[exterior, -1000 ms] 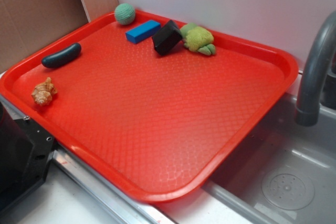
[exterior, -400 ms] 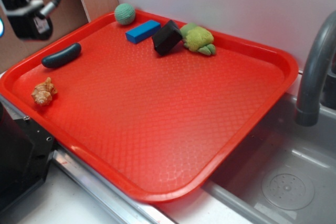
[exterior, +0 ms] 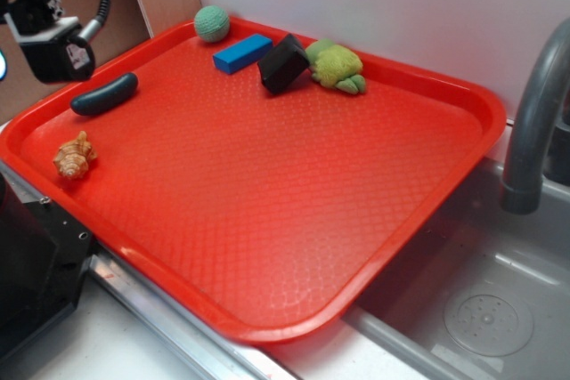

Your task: Grab the shell.

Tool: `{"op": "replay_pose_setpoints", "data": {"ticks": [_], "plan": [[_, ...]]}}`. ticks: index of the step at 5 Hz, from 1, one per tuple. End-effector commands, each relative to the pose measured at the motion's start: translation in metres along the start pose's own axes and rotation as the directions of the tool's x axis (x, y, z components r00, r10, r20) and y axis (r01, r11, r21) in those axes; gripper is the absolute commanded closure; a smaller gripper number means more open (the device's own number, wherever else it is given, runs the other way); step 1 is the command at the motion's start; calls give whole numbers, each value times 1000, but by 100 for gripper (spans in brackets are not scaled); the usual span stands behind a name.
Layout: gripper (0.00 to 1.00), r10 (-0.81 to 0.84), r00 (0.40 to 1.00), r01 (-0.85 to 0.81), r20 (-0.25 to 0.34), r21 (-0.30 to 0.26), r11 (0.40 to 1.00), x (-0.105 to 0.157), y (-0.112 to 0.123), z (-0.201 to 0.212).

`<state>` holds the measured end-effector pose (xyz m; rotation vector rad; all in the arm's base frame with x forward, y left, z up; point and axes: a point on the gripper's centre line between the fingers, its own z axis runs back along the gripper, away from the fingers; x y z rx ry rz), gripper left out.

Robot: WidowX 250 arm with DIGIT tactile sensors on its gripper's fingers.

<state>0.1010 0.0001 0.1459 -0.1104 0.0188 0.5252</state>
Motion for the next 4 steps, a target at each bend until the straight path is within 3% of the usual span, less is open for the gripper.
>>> {"op": "replay_pose_setpoints", "data": {"ticks": [1,3,4], "plan": [[0,-4,1000,5,-16,69,998,13,15,-31],[0,-135,983,154,-126,155,976,34,50,-90],[0,-154,974,177,-165,137,975,81,54,-110]]}}
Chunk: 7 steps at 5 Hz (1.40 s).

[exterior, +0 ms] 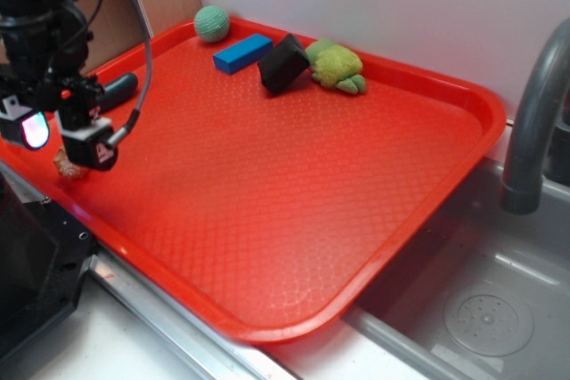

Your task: Grab the shell.

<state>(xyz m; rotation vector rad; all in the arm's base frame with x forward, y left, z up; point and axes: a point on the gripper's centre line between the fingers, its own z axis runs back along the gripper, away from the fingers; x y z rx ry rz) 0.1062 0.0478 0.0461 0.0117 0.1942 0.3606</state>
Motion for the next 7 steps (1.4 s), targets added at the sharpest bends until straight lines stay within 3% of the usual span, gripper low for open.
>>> {"op": "replay_pose_setpoints", "data": {"ticks": [1,2,3,4,5,6,7], "plan": [[0,-66,998,66,-21,4,998,61,6,-18],[0,-90,995,91,-38,17,996,77,1,-21],[100,-67,998,67,-4,16,998,70,0,-16],[100,-63,997,61,37,42,997,60,-4,-1],[100,-59,987,57,147,18,998,36,-14,37],[100,-67,975,67,210,7,998,33,-21,68],[0,-103,971,105,216,2,994,25,-17,80]]}}
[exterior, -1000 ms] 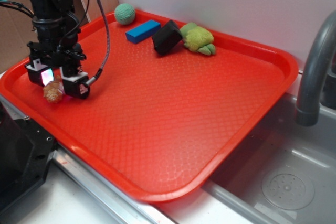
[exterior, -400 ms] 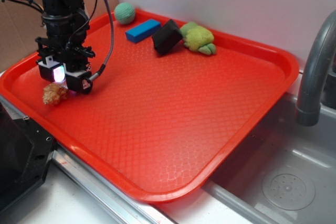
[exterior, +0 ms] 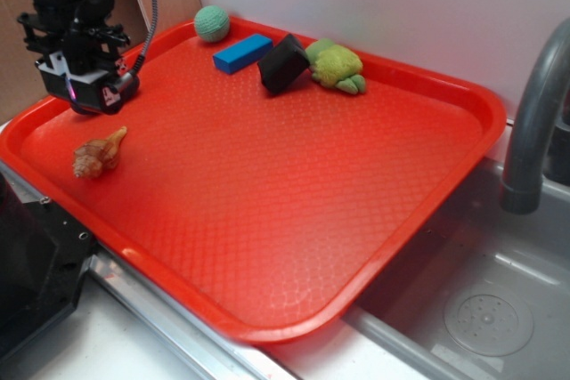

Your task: Grab the shell.

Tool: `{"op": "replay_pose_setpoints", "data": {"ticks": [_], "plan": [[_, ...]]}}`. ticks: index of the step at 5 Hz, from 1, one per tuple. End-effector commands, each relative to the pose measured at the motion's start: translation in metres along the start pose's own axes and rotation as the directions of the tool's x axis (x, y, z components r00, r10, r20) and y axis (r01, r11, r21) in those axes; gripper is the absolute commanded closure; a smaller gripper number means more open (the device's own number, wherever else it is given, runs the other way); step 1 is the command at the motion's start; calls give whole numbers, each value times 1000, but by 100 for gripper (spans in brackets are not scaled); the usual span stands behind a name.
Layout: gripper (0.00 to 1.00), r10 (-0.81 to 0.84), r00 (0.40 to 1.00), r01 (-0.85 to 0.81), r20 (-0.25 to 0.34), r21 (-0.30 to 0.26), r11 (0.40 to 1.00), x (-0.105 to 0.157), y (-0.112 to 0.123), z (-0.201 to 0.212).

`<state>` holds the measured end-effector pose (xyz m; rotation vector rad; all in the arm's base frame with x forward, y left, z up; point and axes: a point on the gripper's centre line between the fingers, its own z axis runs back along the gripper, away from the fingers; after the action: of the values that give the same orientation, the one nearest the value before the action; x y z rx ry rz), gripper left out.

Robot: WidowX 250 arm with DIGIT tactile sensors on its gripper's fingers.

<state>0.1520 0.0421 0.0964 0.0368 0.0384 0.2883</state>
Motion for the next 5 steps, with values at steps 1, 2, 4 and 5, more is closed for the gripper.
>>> {"op": "replay_pose_setpoints", "data": {"ticks": [1,2,4,5], "plan": [[0,-67,995,68,68,-18,998,-9,8,-3],[0,-98,994,99,55,-25,995,-3,7,-21],[0,-104,994,102,-43,-34,994,-1,9,-50],[0,-95,993,93,-74,-35,995,-18,21,-70]]}}
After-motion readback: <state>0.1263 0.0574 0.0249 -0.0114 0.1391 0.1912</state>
